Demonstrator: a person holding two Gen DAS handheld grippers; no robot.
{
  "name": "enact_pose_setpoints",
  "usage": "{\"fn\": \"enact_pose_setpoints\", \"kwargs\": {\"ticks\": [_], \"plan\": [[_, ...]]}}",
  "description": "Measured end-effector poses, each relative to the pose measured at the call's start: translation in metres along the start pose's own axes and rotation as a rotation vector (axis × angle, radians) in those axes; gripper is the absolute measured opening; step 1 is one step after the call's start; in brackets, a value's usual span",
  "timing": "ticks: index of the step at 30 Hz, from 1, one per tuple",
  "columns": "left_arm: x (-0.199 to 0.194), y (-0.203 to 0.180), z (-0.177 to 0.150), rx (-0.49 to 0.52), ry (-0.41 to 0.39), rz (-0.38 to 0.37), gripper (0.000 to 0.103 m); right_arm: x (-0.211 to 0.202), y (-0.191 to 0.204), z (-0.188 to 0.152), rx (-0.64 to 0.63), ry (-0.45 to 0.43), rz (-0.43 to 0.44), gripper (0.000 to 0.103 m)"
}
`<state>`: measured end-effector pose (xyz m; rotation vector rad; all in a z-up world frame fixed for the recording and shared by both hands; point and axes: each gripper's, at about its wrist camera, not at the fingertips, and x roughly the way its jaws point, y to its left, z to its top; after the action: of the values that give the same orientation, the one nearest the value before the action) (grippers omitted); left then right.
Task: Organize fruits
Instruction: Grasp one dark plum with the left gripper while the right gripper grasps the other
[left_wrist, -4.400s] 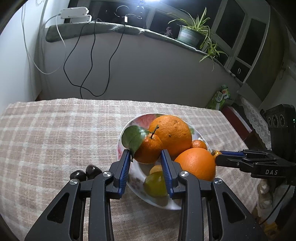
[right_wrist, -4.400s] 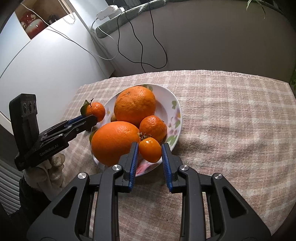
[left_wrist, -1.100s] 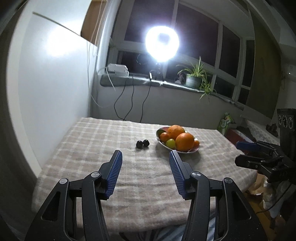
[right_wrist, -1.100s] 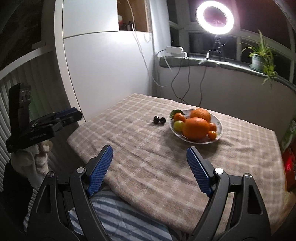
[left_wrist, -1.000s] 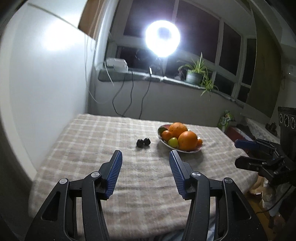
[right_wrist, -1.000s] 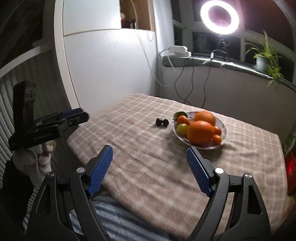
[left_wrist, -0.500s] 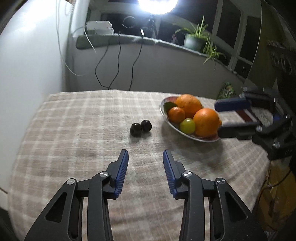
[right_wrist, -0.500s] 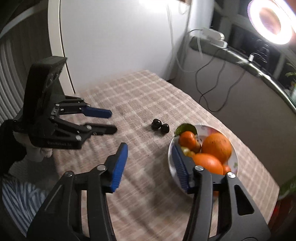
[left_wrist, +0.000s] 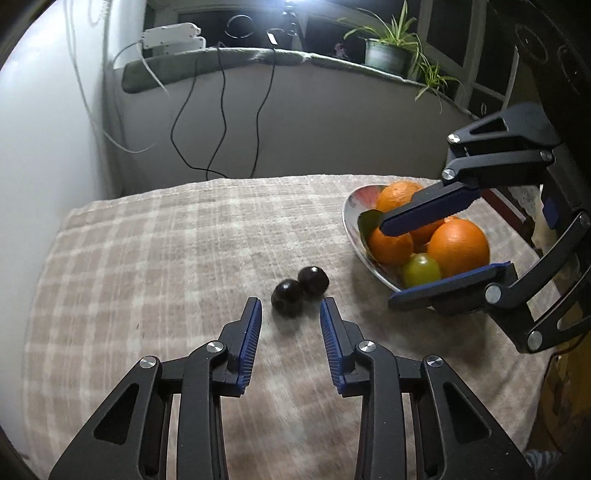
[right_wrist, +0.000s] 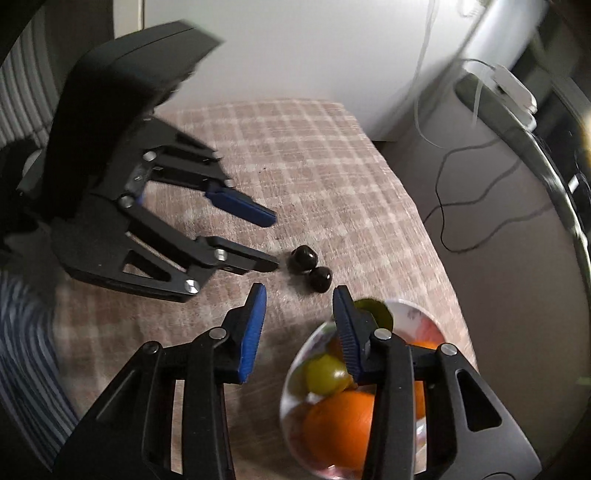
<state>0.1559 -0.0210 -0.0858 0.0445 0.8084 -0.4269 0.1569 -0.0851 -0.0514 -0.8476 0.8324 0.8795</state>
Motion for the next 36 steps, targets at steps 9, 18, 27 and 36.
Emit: {"fn": "enact_pose_setpoints", "kwargs": {"ticks": [9,18,27,36], "plan": [[0.025,0.016,0.006,-0.021,0.027,-0.098,0.031,0.027,-0.015,0.013,-0.072,0.095,0.045,0.039],[0.036,0.019,0.006,0.007,0.041,-0.110,0.021,0.048,-0.013,0.025,-0.159,0.168,0.060,0.039],[0.033,0.029,0.005,-0.018,0.036,-0.124,0.021,0.070,-0.021,0.028,-0.172,0.189,0.100,0.039],[0.023,0.047,-0.001,-0.060,0.027,-0.115,0.020,0.085,-0.020,0.031,-0.171,0.189,0.140,0.039]]}}
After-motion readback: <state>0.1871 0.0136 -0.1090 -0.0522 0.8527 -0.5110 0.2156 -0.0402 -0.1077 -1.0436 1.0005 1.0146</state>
